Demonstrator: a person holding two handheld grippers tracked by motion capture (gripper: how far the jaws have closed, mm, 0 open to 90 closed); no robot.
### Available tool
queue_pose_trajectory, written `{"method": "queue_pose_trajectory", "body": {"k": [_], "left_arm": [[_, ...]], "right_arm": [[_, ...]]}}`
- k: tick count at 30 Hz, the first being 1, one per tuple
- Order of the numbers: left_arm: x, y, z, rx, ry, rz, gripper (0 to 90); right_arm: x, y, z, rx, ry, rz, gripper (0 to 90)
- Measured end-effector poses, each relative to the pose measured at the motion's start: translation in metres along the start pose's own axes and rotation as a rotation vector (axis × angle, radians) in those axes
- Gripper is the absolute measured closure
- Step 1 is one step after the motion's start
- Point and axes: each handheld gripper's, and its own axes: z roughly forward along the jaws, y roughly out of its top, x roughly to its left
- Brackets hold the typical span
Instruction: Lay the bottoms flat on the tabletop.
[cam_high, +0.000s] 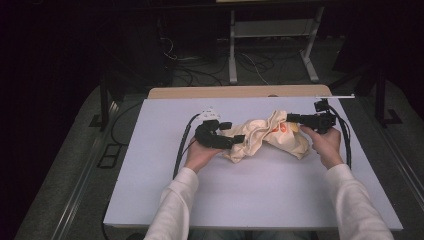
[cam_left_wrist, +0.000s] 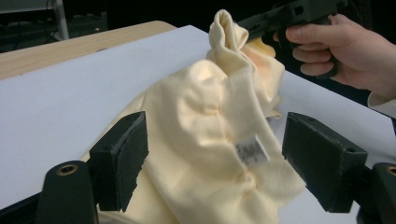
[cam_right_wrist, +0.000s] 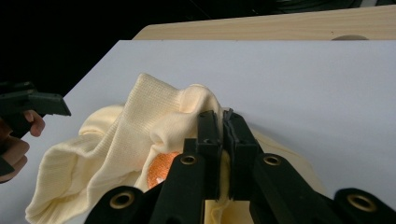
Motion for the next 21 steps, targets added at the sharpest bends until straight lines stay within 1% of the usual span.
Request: {"method": "queue_pose_trajectory", "body": {"k": [3, 6, 9, 14, 16, 20, 21], "left_arm": [[0.0, -0.006, -0.001, -0.002, -0.006, -0.009, 21.6], [-0.001, -0.011, -0.001, 0.006, -0.006, -0.008, 21.6], [-0.002, -0.016, -0.002, 0.006, -0.016, -0.011, 21.3], [-0.008, -0.023, -0.002, 0.009, -0.035, -0.004, 21.1], [-0.009, -0.025, -0.001, 0.019, -0.039, 0.001, 20.6], [-0.012, -0.03, 0.0, 0.02, -0.05, 0.005, 20.2], [-0.012, -0.031, 0.001, 0.025, -0.052, 0.011, 20.0]], "right_arm": [[-0.003, 0.0, -0.001, -0.002, -0.012, 0.003, 85.0], [-0.006, 0.0, -0.001, 0.001, -0.02, 0.012, 85.0], [-0.008, 0.0, -0.002, 0.0, -0.026, 0.017, 85.0], [-0.012, -0.001, 0.0, 0.0, -0.036, 0.026, 85.0], [-0.013, -0.001, 0.001, -0.001, -0.038, 0.028, 85.0], [-0.015, -0.001, 0.002, -0.003, -0.041, 0.034, 85.0], [-0.015, -0.001, 0.002, -0.003, -0.042, 0.036, 85.0]]}}
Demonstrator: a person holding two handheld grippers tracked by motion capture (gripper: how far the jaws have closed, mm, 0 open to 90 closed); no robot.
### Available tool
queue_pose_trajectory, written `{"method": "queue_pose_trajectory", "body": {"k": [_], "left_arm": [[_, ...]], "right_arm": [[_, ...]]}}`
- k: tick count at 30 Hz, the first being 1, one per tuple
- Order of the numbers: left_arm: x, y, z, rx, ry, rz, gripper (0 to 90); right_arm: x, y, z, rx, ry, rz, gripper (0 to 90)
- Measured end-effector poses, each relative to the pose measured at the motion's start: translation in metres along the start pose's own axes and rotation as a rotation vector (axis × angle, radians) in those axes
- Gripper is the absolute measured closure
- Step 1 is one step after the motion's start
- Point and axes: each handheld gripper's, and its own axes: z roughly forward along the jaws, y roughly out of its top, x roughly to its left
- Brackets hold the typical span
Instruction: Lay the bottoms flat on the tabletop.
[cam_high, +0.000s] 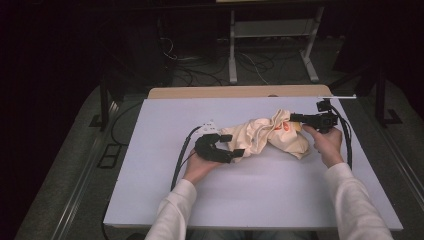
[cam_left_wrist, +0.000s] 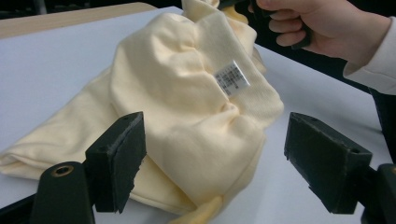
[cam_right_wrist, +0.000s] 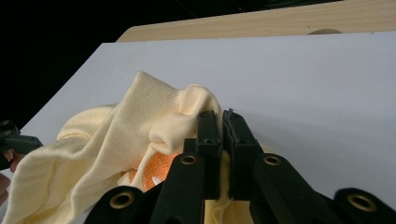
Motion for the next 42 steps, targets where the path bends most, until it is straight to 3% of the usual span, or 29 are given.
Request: {"method": "queue_pose_trajectory", "body": {"k": [10, 18, 21, 23, 24, 28, 32, 42], "left_arm": [[-0.005, -0.016, 0.005, 0.044, 0.015, 0.016, 19.0], [-0.007, -0.025, 0.018, 0.122, 0.079, 0.068, 20.3], [-0.006, -0.026, 0.022, 0.13, 0.094, 0.08, 27.7], [-0.004, -0.026, 0.024, 0.123, 0.095, 0.075, 40.2], [-0.003, -0.026, 0.024, 0.117, 0.1, 0.072, 40.2], [0.003, -0.024, 0.023, 0.118, 0.135, 0.053, 60.9], [0.008, -0.018, 0.023, 0.123, 0.109, 0.026, 76.0], [0.022, -0.003, 0.01, 0.045, 0.067, -0.07, 82.1]], "right_arm": [[-0.005, 0.001, 0.0, -0.014, -0.009, 0.02, 85.0], [-0.004, 0.006, 0.001, -0.015, -0.009, 0.021, 85.0], [-0.004, 0.006, 0.0, -0.018, -0.005, 0.019, 85.0], [-0.005, 0.007, 0.0, -0.015, -0.003, 0.019, 85.0], [-0.005, 0.007, 0.0, -0.015, -0.003, 0.019, 85.0], [-0.005, 0.007, -0.002, -0.016, 0.006, 0.018, 84.9], [-0.005, 0.008, -0.002, -0.014, 0.015, 0.017, 84.9], [-0.01, 0.007, -0.008, 0.008, 0.049, 0.015, 84.9]]}}
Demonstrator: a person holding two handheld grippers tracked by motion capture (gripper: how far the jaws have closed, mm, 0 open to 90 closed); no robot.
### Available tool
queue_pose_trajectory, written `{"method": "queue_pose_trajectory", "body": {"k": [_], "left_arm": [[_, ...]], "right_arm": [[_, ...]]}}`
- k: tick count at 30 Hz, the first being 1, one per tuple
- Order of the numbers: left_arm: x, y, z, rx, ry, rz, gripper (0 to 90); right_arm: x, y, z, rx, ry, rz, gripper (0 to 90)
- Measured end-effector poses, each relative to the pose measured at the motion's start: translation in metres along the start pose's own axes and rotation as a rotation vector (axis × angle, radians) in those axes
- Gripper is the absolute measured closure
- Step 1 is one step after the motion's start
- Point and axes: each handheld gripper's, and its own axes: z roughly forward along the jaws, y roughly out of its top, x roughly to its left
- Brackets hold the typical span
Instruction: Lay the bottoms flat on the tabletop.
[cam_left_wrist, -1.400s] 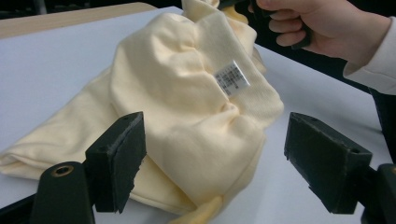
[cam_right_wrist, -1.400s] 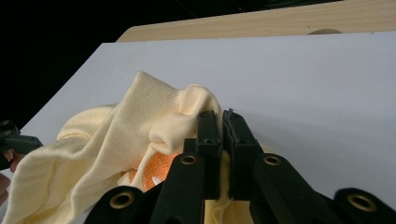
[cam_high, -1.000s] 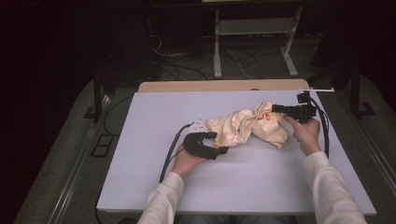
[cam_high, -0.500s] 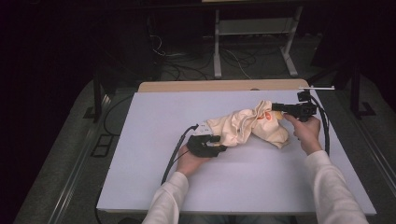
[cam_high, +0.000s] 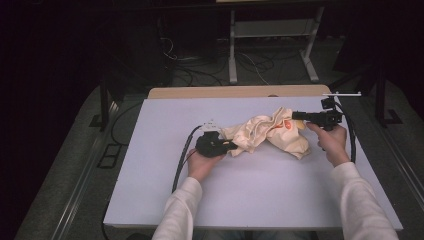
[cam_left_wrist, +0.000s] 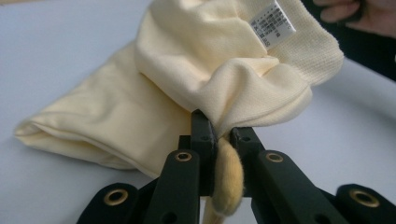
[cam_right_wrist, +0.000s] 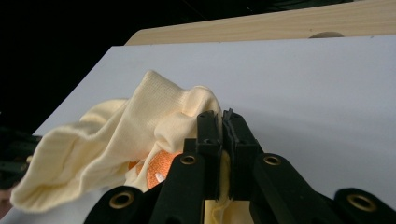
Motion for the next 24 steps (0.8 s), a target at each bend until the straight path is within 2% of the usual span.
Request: {"method": "queue_pose_trajectory", "body": {"k": [5, 9, 14, 24], "left_arm": [[0.004, 0.01, -0.006, -0.008, 0.002, -0.011, 82.3], [0.008, 0.018, -0.009, -0.007, -0.005, -0.032, 82.5], [0.011, 0.027, -0.019, -0.034, -0.016, -0.047, 82.6], [0.011, 0.05, -0.038, -0.003, -0.068, -0.068, 82.8]], "right_arm": [[-0.002, -0.001, -0.001, 0.022, 0.019, -0.011, 84.9], [-0.003, -0.001, -0.003, 0.026, 0.04, -0.002, 85.0], [-0.002, 0.001, -0.01, 0.02, 0.05, -0.002, 85.4], [0.003, 0.011, -0.021, -0.008, 0.117, 0.019, 85.6]]}}
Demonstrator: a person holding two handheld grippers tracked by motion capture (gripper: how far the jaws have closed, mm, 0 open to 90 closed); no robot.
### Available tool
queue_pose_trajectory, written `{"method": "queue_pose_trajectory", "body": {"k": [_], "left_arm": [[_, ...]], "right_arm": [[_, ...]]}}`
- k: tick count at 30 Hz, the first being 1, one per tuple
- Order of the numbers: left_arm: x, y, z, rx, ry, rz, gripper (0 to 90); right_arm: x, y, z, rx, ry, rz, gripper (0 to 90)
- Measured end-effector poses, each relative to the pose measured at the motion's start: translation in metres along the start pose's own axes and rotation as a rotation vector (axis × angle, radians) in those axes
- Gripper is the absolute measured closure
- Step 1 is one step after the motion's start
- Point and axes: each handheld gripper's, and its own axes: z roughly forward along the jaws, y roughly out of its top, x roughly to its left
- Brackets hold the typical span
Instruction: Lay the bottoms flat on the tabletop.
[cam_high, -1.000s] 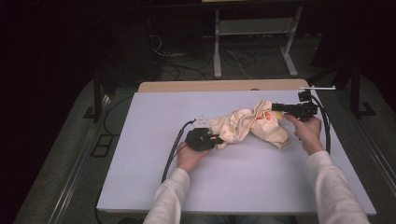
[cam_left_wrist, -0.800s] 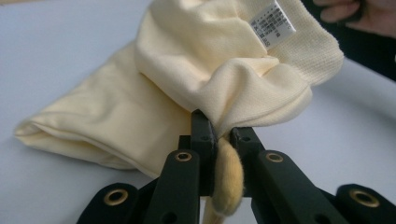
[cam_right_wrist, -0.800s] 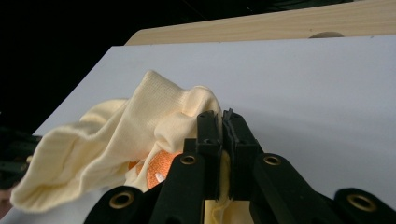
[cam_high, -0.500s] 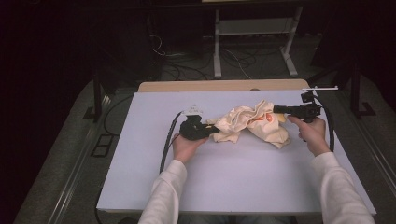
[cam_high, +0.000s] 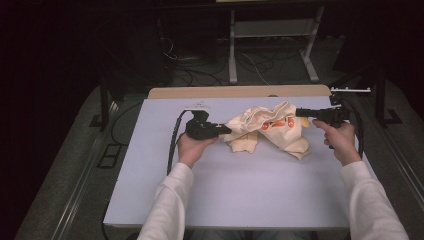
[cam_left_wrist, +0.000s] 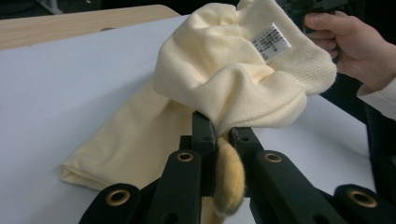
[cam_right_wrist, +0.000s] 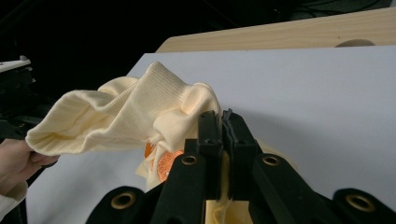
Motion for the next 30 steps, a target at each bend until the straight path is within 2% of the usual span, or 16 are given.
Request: {"method": "queue_pose_trajectory", "body": {"k": [4, 9, 23, 30], "left_arm": [[-0.003, 0.009, -0.012, 0.014, -0.02, -0.004, 82.8], [-0.006, 0.019, -0.026, 0.022, -0.025, -0.008, 82.9], [-0.022, 0.039, -0.059, 0.066, -0.067, 0.014, 82.9], [-0.027, 0.049, -0.073, 0.111, -0.115, -0.017, 82.9]], "right_arm": [[0.005, 0.003, -0.003, -0.003, 0.025, -0.008, 85.6], [0.015, 0.008, -0.003, -0.001, 0.051, -0.017, 85.6], [0.044, 0.017, -0.006, 0.019, 0.115, -0.06, 85.6], [0.055, 0.021, -0.009, 0.02, 0.143, -0.069, 85.6]]}}
